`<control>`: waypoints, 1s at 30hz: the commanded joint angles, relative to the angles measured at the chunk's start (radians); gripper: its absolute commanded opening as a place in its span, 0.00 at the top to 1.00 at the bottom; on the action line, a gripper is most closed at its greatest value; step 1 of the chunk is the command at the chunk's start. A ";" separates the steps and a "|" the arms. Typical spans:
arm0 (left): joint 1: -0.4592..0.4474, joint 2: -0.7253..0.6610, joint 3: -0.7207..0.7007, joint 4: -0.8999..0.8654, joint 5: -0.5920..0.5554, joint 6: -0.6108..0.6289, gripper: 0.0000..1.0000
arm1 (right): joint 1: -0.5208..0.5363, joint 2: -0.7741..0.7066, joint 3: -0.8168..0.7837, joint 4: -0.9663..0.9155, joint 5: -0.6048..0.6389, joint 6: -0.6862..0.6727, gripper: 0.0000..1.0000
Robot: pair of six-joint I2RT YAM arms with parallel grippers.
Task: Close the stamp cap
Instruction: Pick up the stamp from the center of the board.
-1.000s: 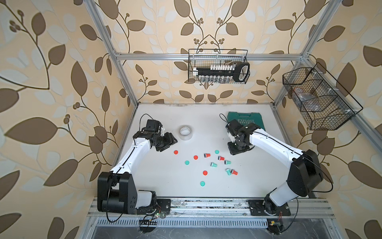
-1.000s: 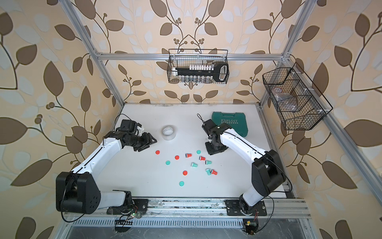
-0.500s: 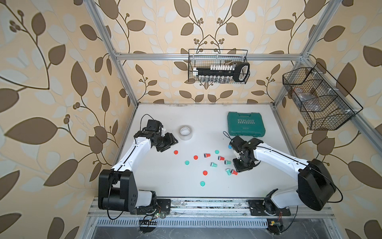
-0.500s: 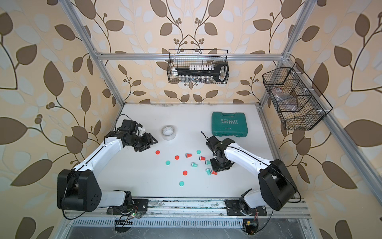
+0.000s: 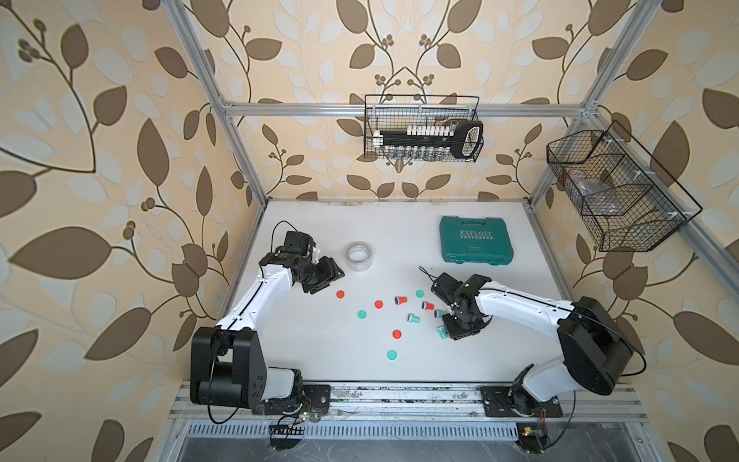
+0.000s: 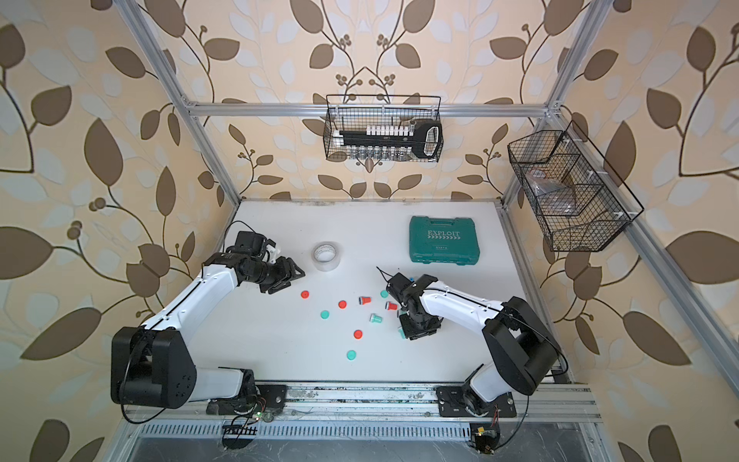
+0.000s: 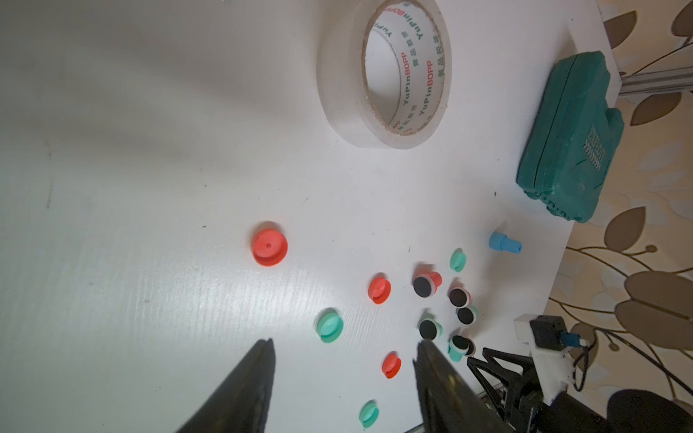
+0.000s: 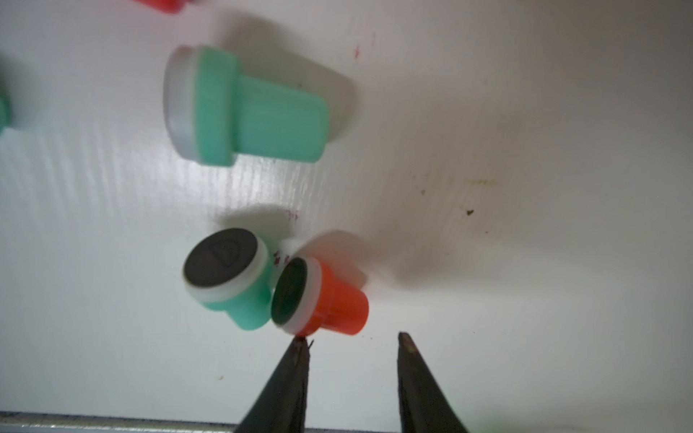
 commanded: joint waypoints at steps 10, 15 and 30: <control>0.006 0.003 0.023 -0.014 0.007 0.010 0.38 | 0.003 0.074 0.022 0.062 -0.004 -0.024 0.69; 0.007 0.003 0.023 -0.014 0.007 0.012 0.38 | 0.003 0.093 0.031 0.073 -0.009 -0.034 0.71; 0.007 0.002 0.021 -0.016 0.010 0.011 0.38 | 0.003 0.113 0.037 0.078 -0.010 -0.039 0.82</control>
